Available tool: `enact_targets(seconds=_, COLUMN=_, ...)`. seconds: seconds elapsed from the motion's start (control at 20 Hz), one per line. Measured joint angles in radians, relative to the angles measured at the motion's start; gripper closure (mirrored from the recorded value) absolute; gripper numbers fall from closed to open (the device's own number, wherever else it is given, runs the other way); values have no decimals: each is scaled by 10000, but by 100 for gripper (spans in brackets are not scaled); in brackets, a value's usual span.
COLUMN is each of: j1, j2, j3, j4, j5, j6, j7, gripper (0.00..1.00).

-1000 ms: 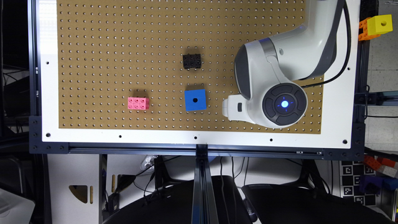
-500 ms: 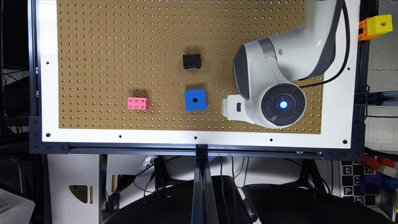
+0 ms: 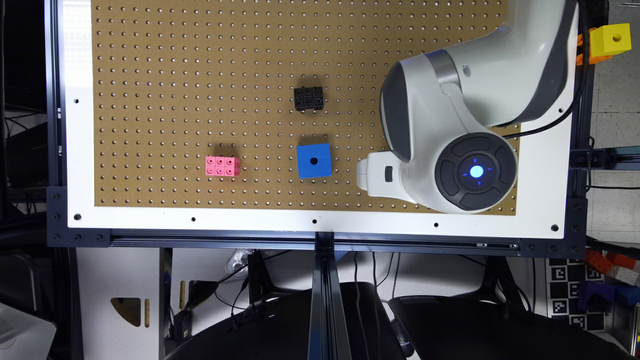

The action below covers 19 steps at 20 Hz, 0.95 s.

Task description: Pick up green block.

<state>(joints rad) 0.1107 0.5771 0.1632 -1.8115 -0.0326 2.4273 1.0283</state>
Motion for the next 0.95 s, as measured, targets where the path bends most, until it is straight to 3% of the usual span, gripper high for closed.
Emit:
enact_targets(seconds=0.25, j1=3, j2=-827, j3=34, j4=-2, j5=0, j6=-838, j7=99, gripper=100)
enact_targets(seconds=0.7, j1=3, j2=-1467, j3=53, j4=3, j5=0, j6=-1409, j7=139, gripper=100)
enact_targets(seconds=0.95, j1=3, j2=-1491, j3=57, j4=-3, j5=0, j6=-1433, j7=144, gripper=100)
